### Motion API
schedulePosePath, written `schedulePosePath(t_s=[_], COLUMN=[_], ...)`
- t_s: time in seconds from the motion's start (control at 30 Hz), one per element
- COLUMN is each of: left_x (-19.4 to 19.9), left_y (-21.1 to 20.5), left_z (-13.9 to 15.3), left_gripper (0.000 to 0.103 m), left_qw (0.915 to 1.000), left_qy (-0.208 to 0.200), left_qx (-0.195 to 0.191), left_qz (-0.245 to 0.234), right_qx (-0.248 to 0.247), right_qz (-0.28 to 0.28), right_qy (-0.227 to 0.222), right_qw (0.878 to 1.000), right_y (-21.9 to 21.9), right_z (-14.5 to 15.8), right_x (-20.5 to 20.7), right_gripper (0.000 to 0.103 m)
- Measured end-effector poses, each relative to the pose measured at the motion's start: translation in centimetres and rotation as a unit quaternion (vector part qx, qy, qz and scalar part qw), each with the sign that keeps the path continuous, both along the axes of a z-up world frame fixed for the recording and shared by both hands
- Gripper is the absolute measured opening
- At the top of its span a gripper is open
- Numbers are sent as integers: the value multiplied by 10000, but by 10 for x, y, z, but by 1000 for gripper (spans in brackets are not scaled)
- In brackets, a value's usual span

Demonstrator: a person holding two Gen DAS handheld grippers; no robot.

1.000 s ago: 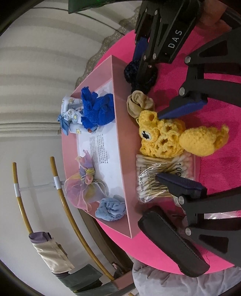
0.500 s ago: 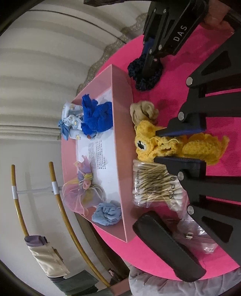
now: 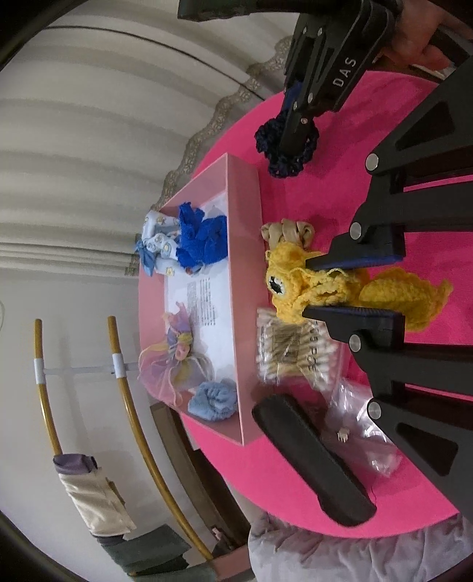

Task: Organize soft objects
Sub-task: 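Grasp the yellow crochet piece with the left tool while the right tool grasps the black knit scrunchie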

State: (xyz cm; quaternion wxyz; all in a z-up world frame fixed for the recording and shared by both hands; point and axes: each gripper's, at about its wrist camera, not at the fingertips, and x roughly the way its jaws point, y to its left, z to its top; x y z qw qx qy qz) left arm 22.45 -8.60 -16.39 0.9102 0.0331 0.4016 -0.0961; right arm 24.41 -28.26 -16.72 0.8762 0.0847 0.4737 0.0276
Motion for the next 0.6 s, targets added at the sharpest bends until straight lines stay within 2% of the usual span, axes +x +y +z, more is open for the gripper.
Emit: schedulePosePath(t_s=[0.37,0.6], left_x=[-24,-23], left_y=[24,35], left_z=[34,62], left_gripper=[14,14], left_qw=[9994,9983], left_qy=[-242,-463], left_qx=[-92,-94], left_qz=[220,354], right_qx=[121,5], right_qz=[238,454], right_qy=[-210,-497], right_qw=[9994,9977], right_y=[20,30], right_z=[26,57], right_x=[-9,4], right_gripper=[16,16])
